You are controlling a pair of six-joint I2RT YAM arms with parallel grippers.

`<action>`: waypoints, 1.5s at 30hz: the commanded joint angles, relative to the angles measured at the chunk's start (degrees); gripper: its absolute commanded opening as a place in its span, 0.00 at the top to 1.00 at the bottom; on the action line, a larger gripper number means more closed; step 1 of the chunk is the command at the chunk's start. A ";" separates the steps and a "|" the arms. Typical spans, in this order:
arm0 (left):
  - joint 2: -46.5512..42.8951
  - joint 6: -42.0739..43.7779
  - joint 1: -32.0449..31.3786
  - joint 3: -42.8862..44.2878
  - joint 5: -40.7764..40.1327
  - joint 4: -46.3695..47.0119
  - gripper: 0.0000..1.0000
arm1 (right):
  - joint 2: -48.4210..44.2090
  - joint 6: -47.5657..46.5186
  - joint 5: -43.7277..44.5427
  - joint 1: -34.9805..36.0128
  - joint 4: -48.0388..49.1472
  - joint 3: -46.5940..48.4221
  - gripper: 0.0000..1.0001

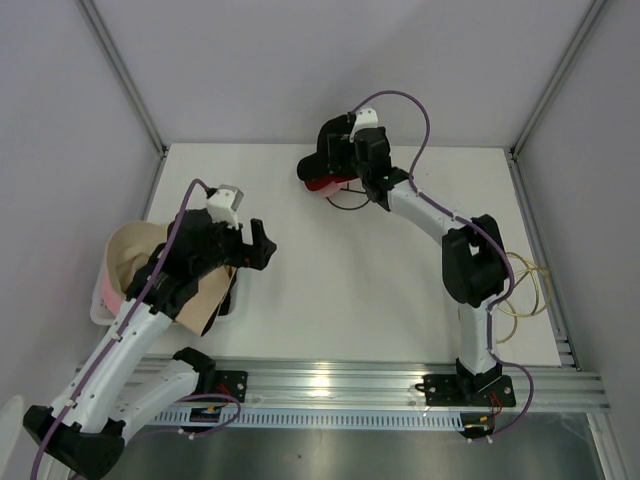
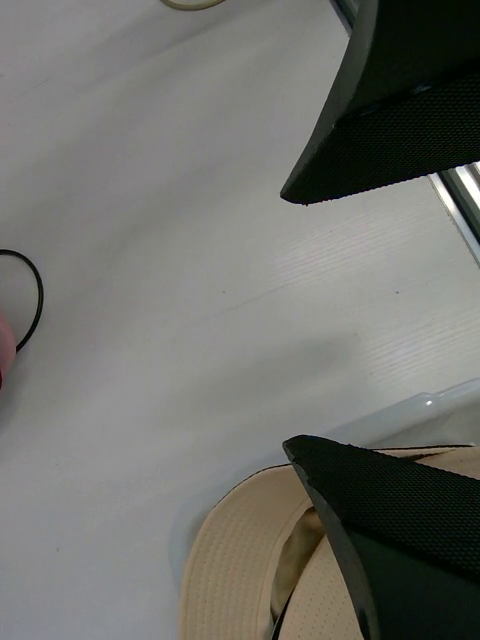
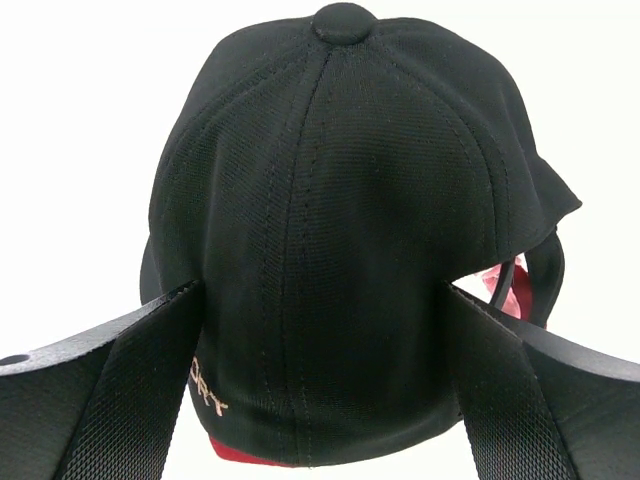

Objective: Stack the hats

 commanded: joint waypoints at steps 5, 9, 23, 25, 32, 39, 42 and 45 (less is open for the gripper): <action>0.44 0.36 1.00 0.09 -3.12 0.54 0.00 | -5.69 -6.55 -6.72 -0.05 -16.34 4.23 0.01; 0.26 -0.43 1.09 0.44 -6.64 0.72 0.00 | -14.58 -6.21 -9.35 0.30 -18.02 2.39 0.00; -9.41 -23.18 4.93 4.22 -48.46 -17.63 0.00 | -43.04 -4.63 -11.46 1.45 -18.21 -17.54 0.01; -9.05 -23.02 12.63 5.36 -49.72 -17.74 0.01 | -46.14 -2.44 -12.43 0.75 -17.07 -22.98 0.01; -8.26 -13.01 22.53 13.87 -50.49 -14.30 0.01 | -50.63 1.51 -3.96 -0.83 -25.39 -21.46 0.01; -13.18 -10.99 24.29 8.90 -52.54 -15.99 0.01 | -57.65 8.72 15.67 -6.36 -41.82 -15.38 0.01; -11.79 -10.80 29.03 7.83 -46.40 -15.72 0.01 | -59.42 13.72 19.46 -11.97 -51.22 -12.83 0.01; -9.23 -10.80 29.39 6.08 -46.46 -16.33 0.01 | -60.39 17.59 21.14 -17.16 -60.28 -10.72 0.00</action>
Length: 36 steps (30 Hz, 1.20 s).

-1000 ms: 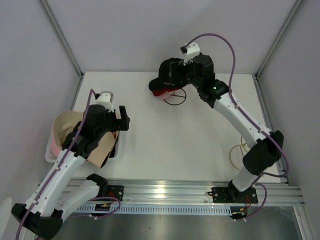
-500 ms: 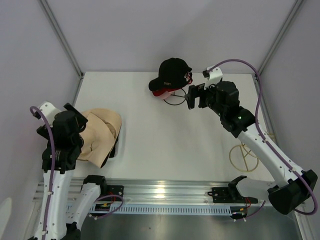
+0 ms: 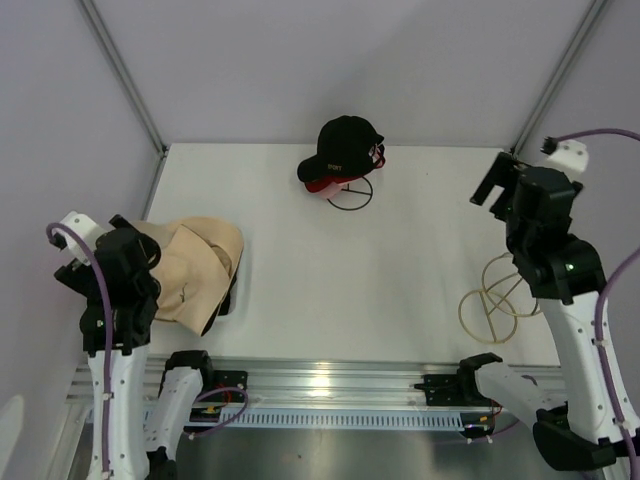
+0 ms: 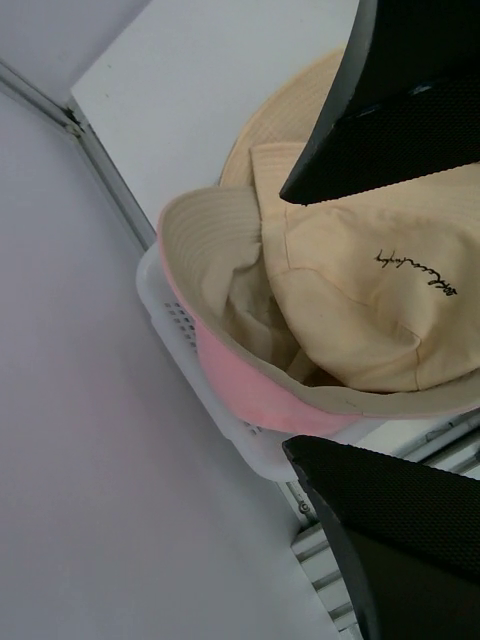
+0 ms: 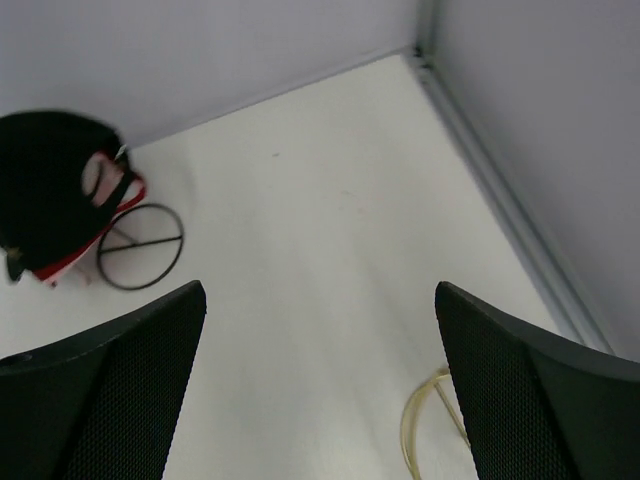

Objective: Stack the hats

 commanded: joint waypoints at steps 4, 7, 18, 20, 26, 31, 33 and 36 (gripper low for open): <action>1.28 2.69 0.82 -6.20 4.23 5.07 0.01 | -1.38 10.17 7.67 -5.56 -20.70 2.58 0.01; -0.56 3.04 0.82 -7.09 8.44 6.84 0.01 | -1.12 11.31 6.35 -6.18 -23.60 0.21 0.01; -4.70 2.60 0.30 -8.41 13.20 7.20 0.00 | 2.23 11.76 0.46 -16.20 -28.36 -4.54 0.28; -4.79 2.60 -0.14 -8.24 12.94 7.03 0.01 | 2.31 11.58 -0.60 -16.90 -29.06 -4.19 0.30; -4.61 2.52 -0.67 -8.32 13.38 7.55 0.01 | 2.22 11.67 0.89 -16.82 -31.17 -3.92 0.28; -4.52 2.17 -1.28 -8.06 13.38 7.20 0.00 | 2.40 11.76 0.10 -16.90 -33.46 -1.83 0.28; -4.87 2.08 -1.46 -8.58 13.38 7.72 0.01 | 2.05 11.50 -0.25 -16.90 -34.25 0.02 0.28; -5.23 1.99 -1.64 -9.73 14.16 8.69 0.01 | 1.35 10.18 -0.08 -16.90 -34.43 3.27 0.21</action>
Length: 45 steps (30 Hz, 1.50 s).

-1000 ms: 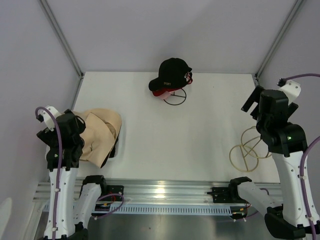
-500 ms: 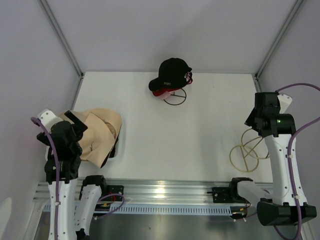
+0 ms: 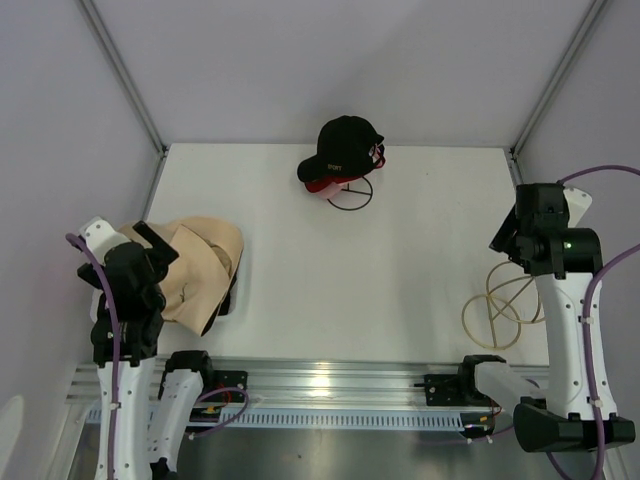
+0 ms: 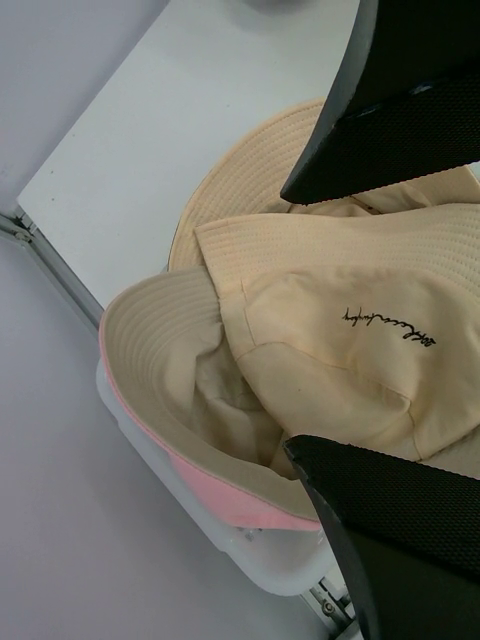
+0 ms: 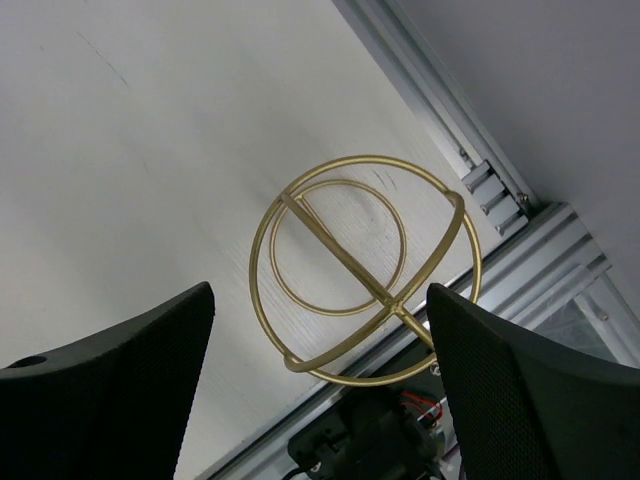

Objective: Stack the hats

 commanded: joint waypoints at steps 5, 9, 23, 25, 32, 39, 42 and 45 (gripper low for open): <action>-0.86 0.17 -0.96 -1.34 2.22 3.30 0.01 | -0.62 0.38 2.93 -0.34 -5.73 7.88 0.01; -1.56 0.09 -1.14 -2.48 1.43 3.91 0.00 | -1.22 4.16 6.00 -0.34 -9.79 6.76 0.00; -2.88 1.05 -2.37 -4.15 -1.30 5.67 0.01 | -5.36 6.54 3.81 -3.41 -4.44 -6.52 0.17; -3.06 1.05 -2.46 -4.15 -1.47 5.85 0.01 | -5.62 6.19 2.94 -3.41 -3.12 -7.40 0.21; -3.05 1.14 -4.21 -4.15 -1.83 6.03 0.00 | -4.40 4.61 -0.93 -3.59 1.98 -11.10 0.44; -2.88 0.96 -4.21 -4.06 -0.95 6.73 0.01 | -6.77 0.66 -8.99 -3.68 8.83 -14.34 0.48; -2.70 0.96 -4.21 -3.62 -0.95 6.64 0.00 | -6.07 -0.57 -14.28 -3.59 11.38 -15.93 0.53; -2.96 1.05 -4.21 -3.62 -1.12 7.17 0.00 | -5.28 -1.80 -20.17 -3.15 15.33 -17.24 0.54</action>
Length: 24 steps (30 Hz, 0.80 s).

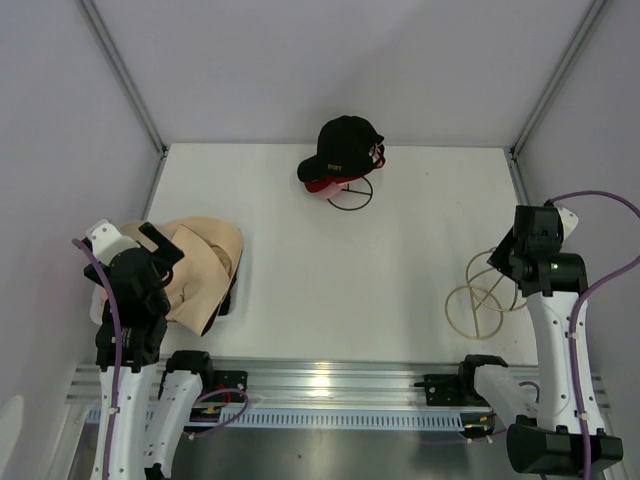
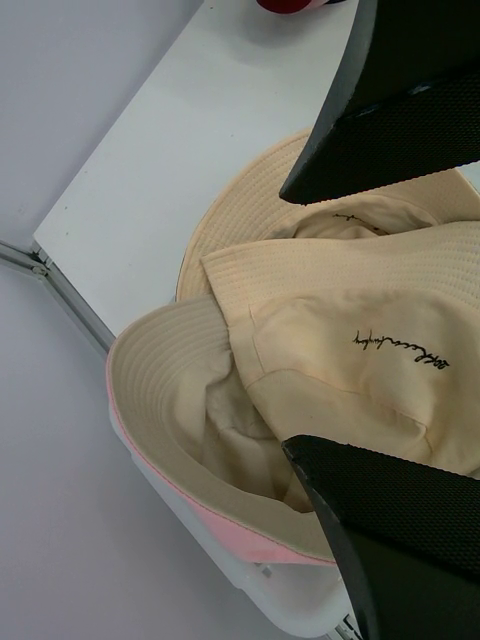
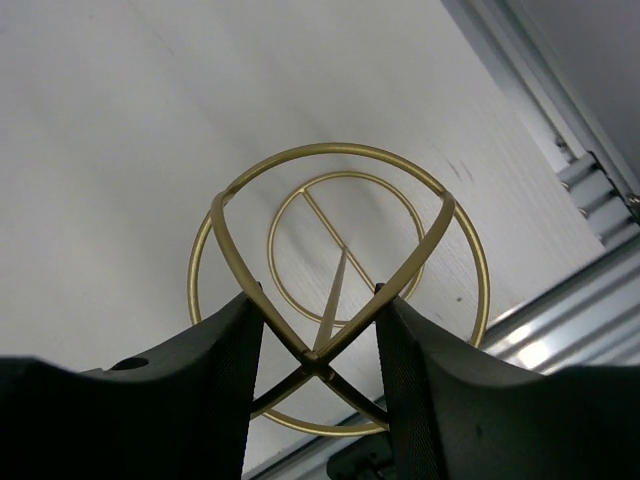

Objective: Stack the hats

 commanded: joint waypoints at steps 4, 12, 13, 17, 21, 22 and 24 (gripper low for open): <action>-0.32 0.31 -0.39 -0.26 1.02 2.69 0.01 | 2.62 -1.22 -13.44 5.16 8.91 -2.87 0.58; -0.67 -0.31 -0.39 0.35 1.90 2.25 0.01 | 10.79 -0.95 -12.20 18.97 12.43 0.73 0.66; -0.76 -0.40 -0.39 0.36 1.82 2.08 0.00 | 12.54 -0.95 -12.64 19.94 12.78 1.69 0.66; -1.46 -0.31 -0.39 0.36 1.99 1.90 0.00 | 16.59 -1.21 -17.82 23.72 14.89 4.60 0.66; -1.82 -0.66 -0.39 -0.17 2.43 2.07 0.01 | 21.59 -2.79 -18.71 30.47 14.20 10.39 0.64; -1.82 -0.66 -0.39 -0.26 2.60 2.16 0.01 | 22.82 -3.32 -18.97 31.71 13.76 11.88 0.64; -1.82 -1.18 -0.39 -0.79 2.78 2.16 0.00 | 26.69 -3.50 -19.41 34.26 12.70 15.93 0.63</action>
